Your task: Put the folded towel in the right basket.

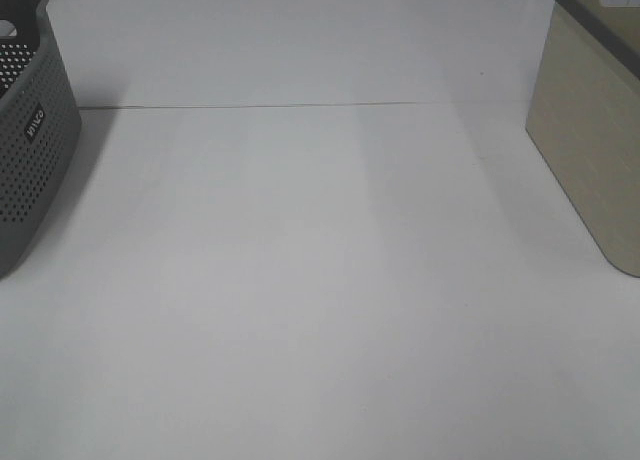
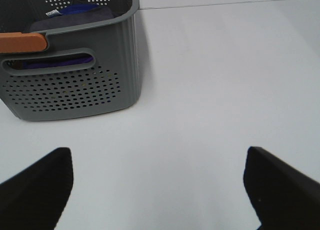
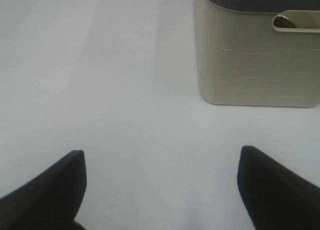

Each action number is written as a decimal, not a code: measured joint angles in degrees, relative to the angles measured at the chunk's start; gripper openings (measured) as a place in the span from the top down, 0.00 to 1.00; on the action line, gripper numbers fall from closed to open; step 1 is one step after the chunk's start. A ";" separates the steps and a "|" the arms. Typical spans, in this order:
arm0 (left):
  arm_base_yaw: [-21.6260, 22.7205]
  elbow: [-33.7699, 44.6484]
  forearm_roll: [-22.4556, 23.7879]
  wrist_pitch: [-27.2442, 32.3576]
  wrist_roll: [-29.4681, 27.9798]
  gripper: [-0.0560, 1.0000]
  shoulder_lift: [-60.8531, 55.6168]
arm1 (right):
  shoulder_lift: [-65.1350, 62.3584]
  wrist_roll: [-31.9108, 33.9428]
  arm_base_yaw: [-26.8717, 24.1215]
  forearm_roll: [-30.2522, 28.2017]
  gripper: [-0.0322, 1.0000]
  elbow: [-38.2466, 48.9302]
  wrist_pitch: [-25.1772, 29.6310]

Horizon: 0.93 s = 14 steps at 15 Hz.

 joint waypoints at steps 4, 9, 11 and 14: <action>0.00 0.00 0.00 0.00 0.00 0.12 0.00 | 0.00 0.00 0.29 0.17 0.21 0.00 0.00; 0.00 0.00 0.00 0.00 0.00 0.12 0.00 | 0.00 0.00 0.29 0.23 0.21 0.00 0.00; 0.00 0.00 0.00 0.00 0.00 0.12 0.00 | 0.00 0.00 0.29 0.23 0.21 0.00 0.00; 0.00 0.00 0.00 0.00 0.00 0.12 0.00 | 0.00 0.00 0.29 0.23 0.21 0.00 0.00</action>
